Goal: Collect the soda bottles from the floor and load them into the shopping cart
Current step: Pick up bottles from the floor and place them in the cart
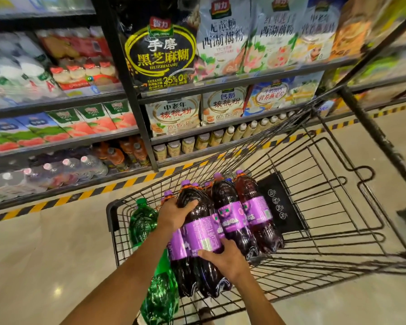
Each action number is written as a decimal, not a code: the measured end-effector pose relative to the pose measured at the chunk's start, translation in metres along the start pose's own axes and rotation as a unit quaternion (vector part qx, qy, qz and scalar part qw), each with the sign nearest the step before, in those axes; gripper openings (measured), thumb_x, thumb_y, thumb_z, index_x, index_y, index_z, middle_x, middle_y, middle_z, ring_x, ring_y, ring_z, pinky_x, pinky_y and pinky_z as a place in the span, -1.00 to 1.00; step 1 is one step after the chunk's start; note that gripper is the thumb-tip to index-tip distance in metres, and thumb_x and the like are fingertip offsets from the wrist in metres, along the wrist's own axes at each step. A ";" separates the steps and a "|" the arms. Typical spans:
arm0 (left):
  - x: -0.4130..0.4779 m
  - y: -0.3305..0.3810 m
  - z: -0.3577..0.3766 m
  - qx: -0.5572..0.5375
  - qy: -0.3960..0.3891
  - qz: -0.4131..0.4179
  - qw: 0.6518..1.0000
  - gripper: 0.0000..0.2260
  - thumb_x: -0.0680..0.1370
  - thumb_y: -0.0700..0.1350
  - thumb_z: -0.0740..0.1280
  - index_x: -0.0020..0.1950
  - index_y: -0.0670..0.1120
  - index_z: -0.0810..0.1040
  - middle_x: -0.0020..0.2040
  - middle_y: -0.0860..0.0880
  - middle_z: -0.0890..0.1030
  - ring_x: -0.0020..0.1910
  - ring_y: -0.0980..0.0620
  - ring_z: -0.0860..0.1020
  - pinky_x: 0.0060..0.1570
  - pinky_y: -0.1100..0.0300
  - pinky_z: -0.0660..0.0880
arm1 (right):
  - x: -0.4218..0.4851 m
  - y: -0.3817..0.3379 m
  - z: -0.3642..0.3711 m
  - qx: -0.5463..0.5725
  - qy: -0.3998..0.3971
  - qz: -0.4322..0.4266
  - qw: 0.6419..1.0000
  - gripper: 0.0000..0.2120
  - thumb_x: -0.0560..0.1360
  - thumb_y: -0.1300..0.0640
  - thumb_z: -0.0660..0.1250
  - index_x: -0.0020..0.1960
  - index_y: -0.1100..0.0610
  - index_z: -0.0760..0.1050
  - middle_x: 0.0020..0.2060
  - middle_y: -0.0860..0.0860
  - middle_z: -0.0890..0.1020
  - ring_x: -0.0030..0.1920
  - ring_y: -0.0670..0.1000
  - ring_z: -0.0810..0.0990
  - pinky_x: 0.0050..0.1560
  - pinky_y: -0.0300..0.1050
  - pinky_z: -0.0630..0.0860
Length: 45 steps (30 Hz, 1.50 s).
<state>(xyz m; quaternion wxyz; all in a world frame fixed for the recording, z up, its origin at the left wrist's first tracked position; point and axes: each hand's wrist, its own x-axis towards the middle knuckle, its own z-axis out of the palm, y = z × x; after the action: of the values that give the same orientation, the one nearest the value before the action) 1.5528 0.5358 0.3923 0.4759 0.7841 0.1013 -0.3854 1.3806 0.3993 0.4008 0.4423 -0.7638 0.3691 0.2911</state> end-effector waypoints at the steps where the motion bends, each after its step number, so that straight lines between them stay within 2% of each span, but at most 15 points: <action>1: -0.001 -0.002 0.000 0.010 0.000 0.007 1.000 -0.59 0.42 0.27 0.51 0.05 -0.02 0.63 -0.10 -0.05 0.73 -0.14 -0.07 0.73 -0.04 -0.09 0.68 | 0.002 0.004 0.003 -0.004 0.008 -0.001 1.000 -0.04 0.10 -0.71 0.38 0.28 -0.12 0.55 0.16 -0.14 0.60 0.11 -0.02 0.66 0.25 0.13 0.59; 4: -0.006 0.000 -0.007 0.050 -0.015 0.026 0.998 -0.62 0.46 0.26 0.48 0.07 0.00 0.62 -0.08 -0.03 0.72 -0.12 -0.07 0.72 -0.02 -0.09 0.68 | 0.013 0.021 0.012 0.010 0.008 -0.005 1.000 -0.01 0.10 -0.69 0.42 0.34 -0.12 0.54 0.16 -0.13 0.65 0.11 -0.04 0.68 0.25 0.15 0.61; 6: -0.021 0.010 -0.020 0.091 -0.046 0.044 0.994 -0.68 0.50 0.16 0.49 0.14 0.03 0.59 0.01 -0.01 0.69 -0.02 -0.08 0.70 0.09 -0.12 0.64 | -0.006 0.004 0.003 -0.013 0.009 -0.011 1.000 0.02 0.12 -0.67 0.44 0.40 -0.09 0.49 0.23 -0.10 0.61 0.18 -0.01 0.65 0.30 0.14 0.58; 7: -0.031 0.014 -0.029 0.132 -0.053 0.059 0.988 -0.65 0.52 0.12 0.48 0.23 0.01 0.57 0.09 -0.01 0.64 0.07 -0.08 0.66 0.17 -0.11 0.60 | -0.017 -0.008 -0.005 -0.043 0.013 -0.021 0.999 -0.02 0.17 -0.63 0.45 0.43 -0.10 0.45 0.25 -0.08 0.56 0.22 0.01 0.63 0.30 0.13 0.56; 9: -0.051 0.022 -0.056 0.239 -0.037 0.096 0.966 -0.54 0.54 0.10 0.48 0.39 0.00 0.51 0.28 -0.05 0.51 0.27 -0.07 0.53 0.35 -0.04 0.46 | -0.038 -0.036 -0.024 -0.134 0.031 -0.056 0.989 -0.16 0.38 -0.40 0.49 0.53 -0.07 0.35 0.33 -0.03 0.50 0.32 0.07 0.56 0.33 0.08 0.52; 11: -0.072 0.027 -0.084 0.319 0.001 0.130 0.939 -0.48 0.54 0.11 0.47 0.47 0.06 0.45 0.39 -0.02 0.46 0.37 -0.05 0.45 0.37 0.02 0.41 | -0.051 -0.063 -0.042 -0.237 0.034 -0.100 0.966 -0.18 0.51 -0.23 0.45 0.64 -0.01 0.19 0.49 0.08 0.41 0.47 0.14 0.44 0.44 0.11 0.44; 13: -0.098 0.035 -0.113 0.400 0.042 0.143 0.904 -0.43 0.53 0.16 0.46 0.50 0.11 0.40 0.44 0.01 0.44 0.40 -0.05 0.43 0.33 0.01 0.45 | -0.064 -0.097 -0.056 -0.346 0.022 -0.139 0.928 -0.24 0.58 -0.12 0.42 0.65 0.05 0.16 0.56 0.12 0.33 0.54 0.19 0.34 0.49 0.15 0.39; 16: -0.137 0.048 -0.143 0.488 0.091 0.142 0.857 -0.40 0.53 0.25 0.40 0.52 0.13 0.36 0.42 0.01 0.44 0.37 -0.06 0.44 0.26 0.01 0.47 | -0.077 -0.154 -0.065 -0.458 -0.002 -0.220 0.861 -0.34 0.59 0.06 0.42 0.59 0.11 0.22 0.48 0.13 0.39 0.47 0.22 0.38 0.35 0.17 0.49; 21: -0.208 0.058 -0.184 0.554 0.168 0.090 0.810 -0.40 0.58 0.22 0.32 0.56 0.07 0.26 0.49 -0.03 0.36 0.45 -0.10 0.36 0.37 -0.03 0.34 | -0.098 -0.239 -0.060 -0.577 -0.037 -0.326 0.748 -0.42 0.54 0.07 0.48 0.50 0.10 0.38 0.39 0.14 0.49 0.41 0.22 0.47 0.29 0.18 0.53; 25: -0.284 0.054 -0.219 0.537 0.289 -0.004 0.793 -0.40 0.59 0.21 0.33 0.55 0.01 0.25 0.52 -0.06 0.33 0.47 -0.14 0.34 0.38 -0.06 0.33 | -0.132 -0.301 -0.047 -0.619 -0.038 -0.432 0.655 -0.48 0.57 0.08 0.44 0.46 0.15 0.39 0.37 0.17 0.51 0.39 0.25 0.48 0.30 0.16 0.53; 29: -0.359 0.037 -0.221 0.471 0.362 -0.094 0.799 -0.42 0.55 0.21 0.37 0.50 0.03 0.33 0.45 -0.05 0.39 0.41 -0.12 0.40 0.32 -0.06 0.38 | -0.182 -0.332 -0.019 -0.637 -0.040 -0.526 0.563 -0.49 0.58 0.08 0.42 0.47 0.16 0.38 0.36 0.16 0.53 0.37 0.22 0.51 0.20 0.14 0.55; 34: -0.448 0.006 -0.186 0.414 0.437 -0.169 0.780 -0.45 0.53 0.18 0.42 0.44 0.01 0.39 0.38 -0.06 0.45 0.34 -0.14 0.45 0.28 -0.05 0.40 | -0.250 -0.332 0.034 -0.657 -0.083 -0.603 0.445 -0.44 0.53 -0.12 0.50 0.40 0.11 0.43 0.37 0.14 0.55 0.35 0.24 0.53 0.24 0.15 0.55; 37: -0.509 -0.020 -0.159 0.369 0.467 -0.238 0.767 -0.43 0.54 0.19 0.41 0.47 0.02 0.37 0.39 -0.06 0.45 0.34 -0.14 0.46 0.27 -0.05 0.41 | -0.294 -0.311 0.067 -0.657 -0.123 -0.636 0.387 -0.41 0.53 -0.11 0.51 0.44 0.11 0.42 0.35 0.13 0.55 0.33 0.21 0.53 0.19 0.12 0.57; 40: -0.575 -0.055 -0.124 0.327 0.493 -0.301 0.748 -0.43 0.55 0.21 0.39 0.49 0.04 0.35 0.41 -0.05 0.43 0.37 -0.13 0.45 0.29 -0.05 0.40 | -0.349 -0.278 0.093 -0.651 -0.142 -0.671 0.324 -0.40 0.54 -0.11 0.51 0.45 0.12 0.41 0.35 0.13 0.54 0.34 0.21 0.52 0.21 0.10 0.52; 45: -0.678 -0.109 -0.044 0.264 0.538 -0.368 0.711 -0.42 0.57 0.20 0.34 0.50 -0.02 0.33 0.44 -0.11 0.40 0.39 -0.17 0.42 0.32 -0.09 0.40 | -0.440 -0.209 0.134 -0.647 -0.162 -0.710 0.227 -0.40 0.52 -0.14 0.50 0.43 0.09 0.43 0.33 0.11 0.55 0.31 0.20 0.55 0.19 0.07 0.53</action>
<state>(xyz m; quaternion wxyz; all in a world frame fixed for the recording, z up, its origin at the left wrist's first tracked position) 1.0552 0.7704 0.8055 -0.0653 0.8531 0.5149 -0.0539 1.2910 0.7240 0.7772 -0.1277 -0.6745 -0.7181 0.1145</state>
